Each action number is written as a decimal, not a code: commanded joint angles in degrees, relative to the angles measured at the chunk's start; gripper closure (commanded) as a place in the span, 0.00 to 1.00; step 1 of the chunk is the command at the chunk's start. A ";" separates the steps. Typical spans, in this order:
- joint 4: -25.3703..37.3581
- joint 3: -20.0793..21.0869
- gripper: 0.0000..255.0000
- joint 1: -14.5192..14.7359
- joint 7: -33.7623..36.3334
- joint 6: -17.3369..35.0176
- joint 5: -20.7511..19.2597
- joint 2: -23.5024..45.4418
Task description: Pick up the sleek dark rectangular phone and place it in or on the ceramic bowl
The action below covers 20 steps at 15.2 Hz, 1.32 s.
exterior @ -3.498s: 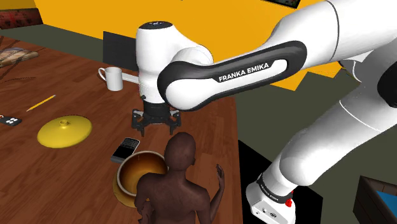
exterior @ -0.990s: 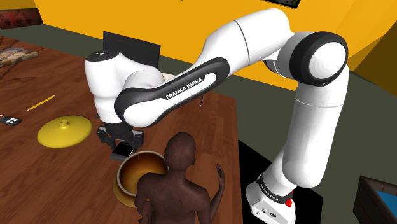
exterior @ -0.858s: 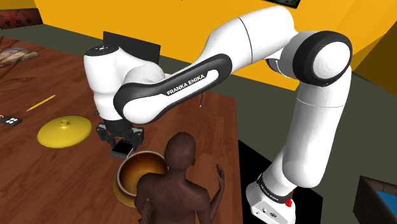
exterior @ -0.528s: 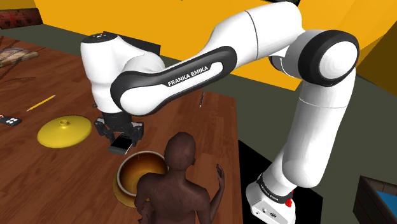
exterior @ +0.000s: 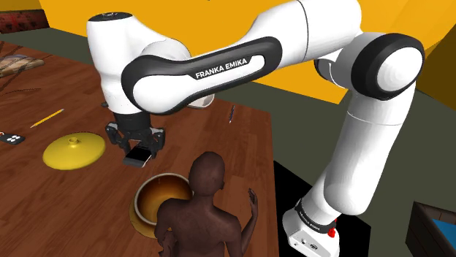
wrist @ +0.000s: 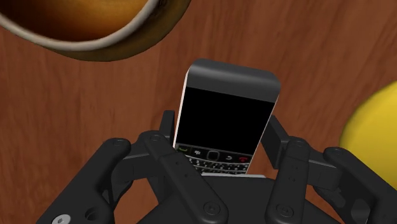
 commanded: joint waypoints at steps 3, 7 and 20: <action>2.03 0.31 1.00 -0.13 -0.56 -2.76 0.81 -0.98; 4.35 0.53 1.00 -0.16 -1.02 -5.58 1.41 -1.67; -2.53 3.41 1.00 -0.44 -0.23 -7.77 9.54 -13.65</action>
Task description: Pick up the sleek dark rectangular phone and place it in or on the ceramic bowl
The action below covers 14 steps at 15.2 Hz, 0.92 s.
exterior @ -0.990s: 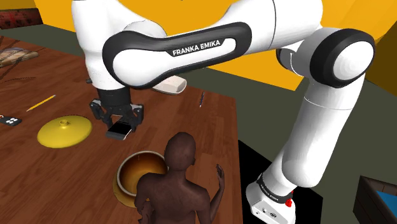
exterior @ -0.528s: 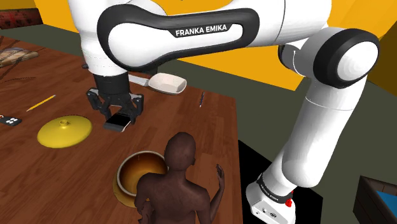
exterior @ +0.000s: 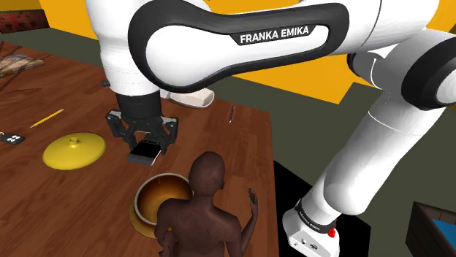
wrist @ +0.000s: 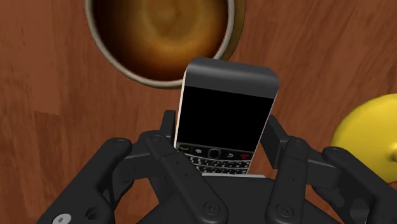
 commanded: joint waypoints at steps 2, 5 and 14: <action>-4.33 1.03 1.00 0.60 0.74 0.70 3.69 -5.04; -8.31 1.76 1.00 1.80 1.38 0.93 7.55 -10.22; -14.75 2.65 1.00 2.64 2.48 7.04 8.21 -10.71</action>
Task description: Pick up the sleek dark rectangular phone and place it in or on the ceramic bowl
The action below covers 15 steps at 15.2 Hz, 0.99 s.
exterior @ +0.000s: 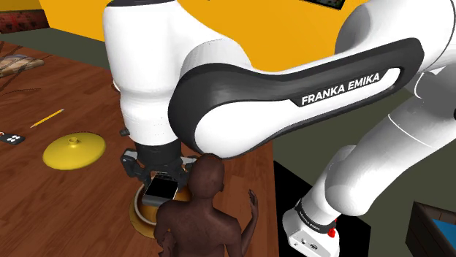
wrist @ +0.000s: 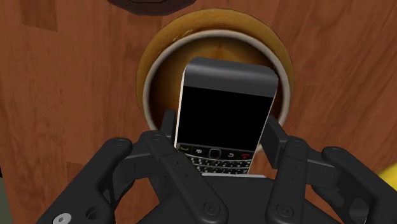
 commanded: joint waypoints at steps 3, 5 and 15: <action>-2.50 0.47 1.00 0.06 0.62 3.29 -0.73 1.14; -3.57 0.68 1.00 0.07 0.98 4.83 -1.16 1.79; -4.26 0.81 0.00 0.10 1.26 5.87 -1.49 2.27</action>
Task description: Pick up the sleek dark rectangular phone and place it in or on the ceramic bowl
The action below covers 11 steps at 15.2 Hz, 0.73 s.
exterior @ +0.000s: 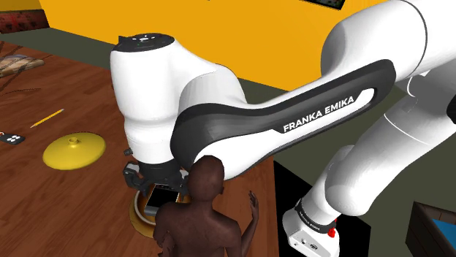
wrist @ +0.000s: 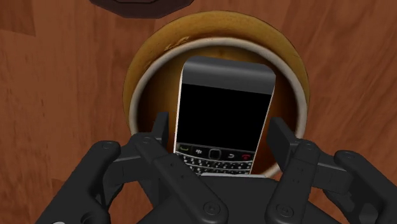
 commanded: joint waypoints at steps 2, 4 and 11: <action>-0.02 0.03 0.00 0.02 0.00 -0.01 -0.02 0.04; -0.03 0.02 0.00 0.01 -0.01 -0.01 0.00 0.02; 5.88 -0.66 0.00 -0.09 -0.98 -7.29 1.18 -1.88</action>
